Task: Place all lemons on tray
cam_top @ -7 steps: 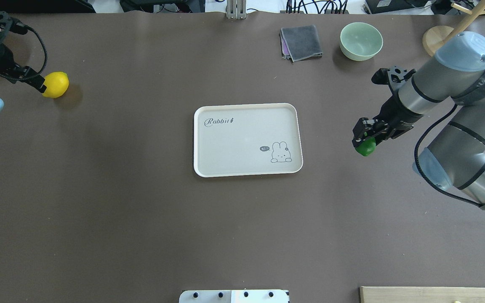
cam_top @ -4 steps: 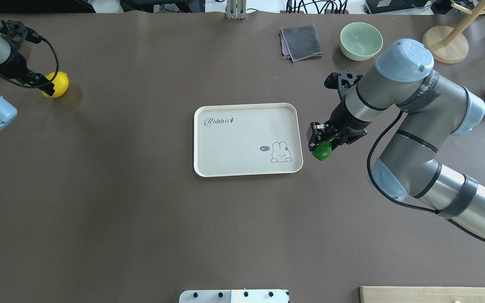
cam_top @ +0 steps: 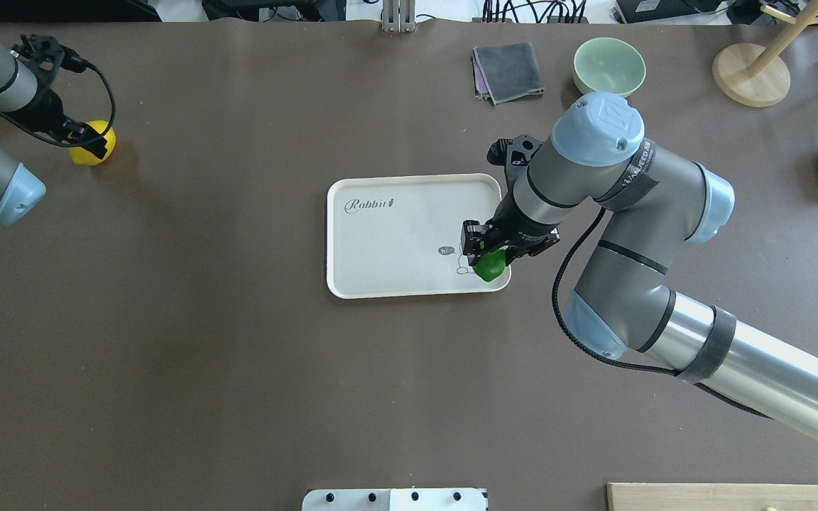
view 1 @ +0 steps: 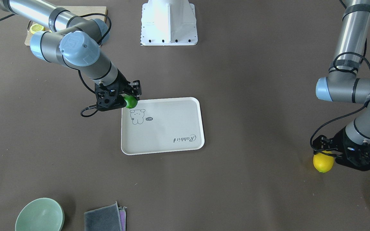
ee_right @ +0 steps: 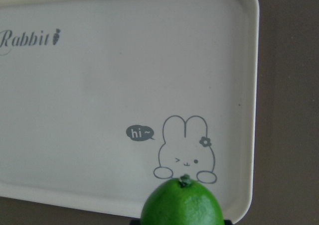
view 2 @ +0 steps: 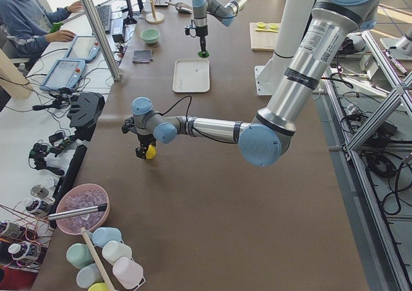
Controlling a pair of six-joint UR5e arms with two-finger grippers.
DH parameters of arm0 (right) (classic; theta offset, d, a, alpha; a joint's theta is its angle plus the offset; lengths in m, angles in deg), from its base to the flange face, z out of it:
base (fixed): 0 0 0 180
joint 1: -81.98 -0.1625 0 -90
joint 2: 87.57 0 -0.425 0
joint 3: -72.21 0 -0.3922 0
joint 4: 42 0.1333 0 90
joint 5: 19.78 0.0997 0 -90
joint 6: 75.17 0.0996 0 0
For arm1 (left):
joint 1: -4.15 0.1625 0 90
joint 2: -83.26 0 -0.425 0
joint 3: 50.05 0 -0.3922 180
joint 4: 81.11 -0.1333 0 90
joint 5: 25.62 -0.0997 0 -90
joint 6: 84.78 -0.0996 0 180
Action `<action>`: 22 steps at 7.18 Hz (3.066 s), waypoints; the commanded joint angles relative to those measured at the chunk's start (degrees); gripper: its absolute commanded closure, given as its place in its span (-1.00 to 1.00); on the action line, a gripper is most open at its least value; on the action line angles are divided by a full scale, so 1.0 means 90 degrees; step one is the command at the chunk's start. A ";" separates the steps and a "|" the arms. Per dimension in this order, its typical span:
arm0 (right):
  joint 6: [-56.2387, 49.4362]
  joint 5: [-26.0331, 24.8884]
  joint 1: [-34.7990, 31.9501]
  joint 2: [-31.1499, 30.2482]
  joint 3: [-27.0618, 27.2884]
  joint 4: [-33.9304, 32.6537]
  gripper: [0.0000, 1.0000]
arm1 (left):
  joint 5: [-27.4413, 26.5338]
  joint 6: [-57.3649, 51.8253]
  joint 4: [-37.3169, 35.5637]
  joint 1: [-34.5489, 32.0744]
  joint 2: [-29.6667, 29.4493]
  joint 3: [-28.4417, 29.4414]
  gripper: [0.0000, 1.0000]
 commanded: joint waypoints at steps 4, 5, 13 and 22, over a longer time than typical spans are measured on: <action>0.0014 -0.0659 0.0121 0.0395 -0.0536 0.0060 1.00 | 0.0577 0.1487 -0.0132 0.0054 -0.0353 -0.0672 1.00; 0.0033 -0.0788 0.0121 0.0434 -0.0633 0.0021 0.09 | 0.0985 0.2325 -0.0210 0.0179 -0.0440 -0.1064 1.00; -0.0695 0.0216 -0.1137 -0.0012 -0.0372 -0.0008 -1.00 | -0.0982 0.6191 -0.0201 0.3061 -0.1807 -0.1568 1.00; -0.3808 0.0821 -0.3137 -0.1887 -0.0311 -0.0028 -1.00 | 0.0458 0.1182 -0.2349 0.0353 0.1184 -0.3879 -0.96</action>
